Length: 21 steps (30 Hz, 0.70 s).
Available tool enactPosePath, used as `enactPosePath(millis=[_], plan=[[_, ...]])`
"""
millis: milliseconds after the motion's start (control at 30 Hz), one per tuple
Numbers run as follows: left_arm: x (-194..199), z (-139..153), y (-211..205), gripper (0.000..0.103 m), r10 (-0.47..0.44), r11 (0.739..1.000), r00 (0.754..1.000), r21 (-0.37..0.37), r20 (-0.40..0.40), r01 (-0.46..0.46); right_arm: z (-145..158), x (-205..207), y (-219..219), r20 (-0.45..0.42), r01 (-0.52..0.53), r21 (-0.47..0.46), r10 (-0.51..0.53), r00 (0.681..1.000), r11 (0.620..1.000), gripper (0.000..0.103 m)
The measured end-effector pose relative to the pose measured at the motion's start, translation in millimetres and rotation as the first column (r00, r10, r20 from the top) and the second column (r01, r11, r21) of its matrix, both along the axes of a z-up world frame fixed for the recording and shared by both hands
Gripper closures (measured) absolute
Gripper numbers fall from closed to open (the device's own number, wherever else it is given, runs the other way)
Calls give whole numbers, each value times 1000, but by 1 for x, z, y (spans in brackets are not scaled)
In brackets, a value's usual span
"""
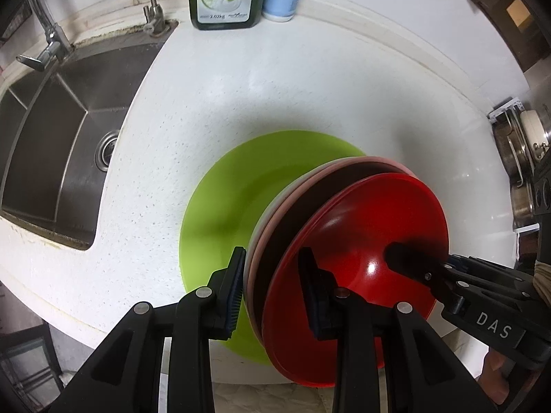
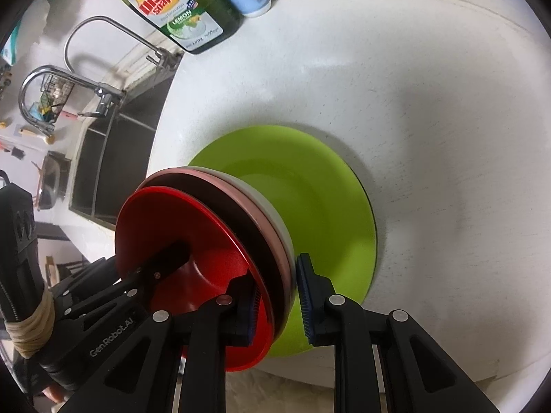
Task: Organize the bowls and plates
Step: 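Carry the nested bowls with both tools over the green plate stack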
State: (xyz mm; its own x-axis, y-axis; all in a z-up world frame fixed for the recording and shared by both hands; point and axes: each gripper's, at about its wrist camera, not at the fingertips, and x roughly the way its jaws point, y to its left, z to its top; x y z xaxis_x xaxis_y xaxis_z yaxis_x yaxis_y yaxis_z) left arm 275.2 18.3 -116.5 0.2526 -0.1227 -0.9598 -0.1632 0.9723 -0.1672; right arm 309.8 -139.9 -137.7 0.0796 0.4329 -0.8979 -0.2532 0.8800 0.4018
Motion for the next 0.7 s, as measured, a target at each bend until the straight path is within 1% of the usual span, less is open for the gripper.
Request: enactPosePath(millis=[233,433,700], plan=[[5,-10,4,73,-4,1000,999,-30,-46,2,-9,7,8,-33,0,-22,-1,999,1000,80],[8,-11,4,73,-8,999,999,-38,-50,6,-14,9,9,-48,6,-25,-7,999,1000,80],[12,-19,9,73,-15,997,997,-75,-70,10,-12,11,12,8,0,-41,1,1000,999,80]])
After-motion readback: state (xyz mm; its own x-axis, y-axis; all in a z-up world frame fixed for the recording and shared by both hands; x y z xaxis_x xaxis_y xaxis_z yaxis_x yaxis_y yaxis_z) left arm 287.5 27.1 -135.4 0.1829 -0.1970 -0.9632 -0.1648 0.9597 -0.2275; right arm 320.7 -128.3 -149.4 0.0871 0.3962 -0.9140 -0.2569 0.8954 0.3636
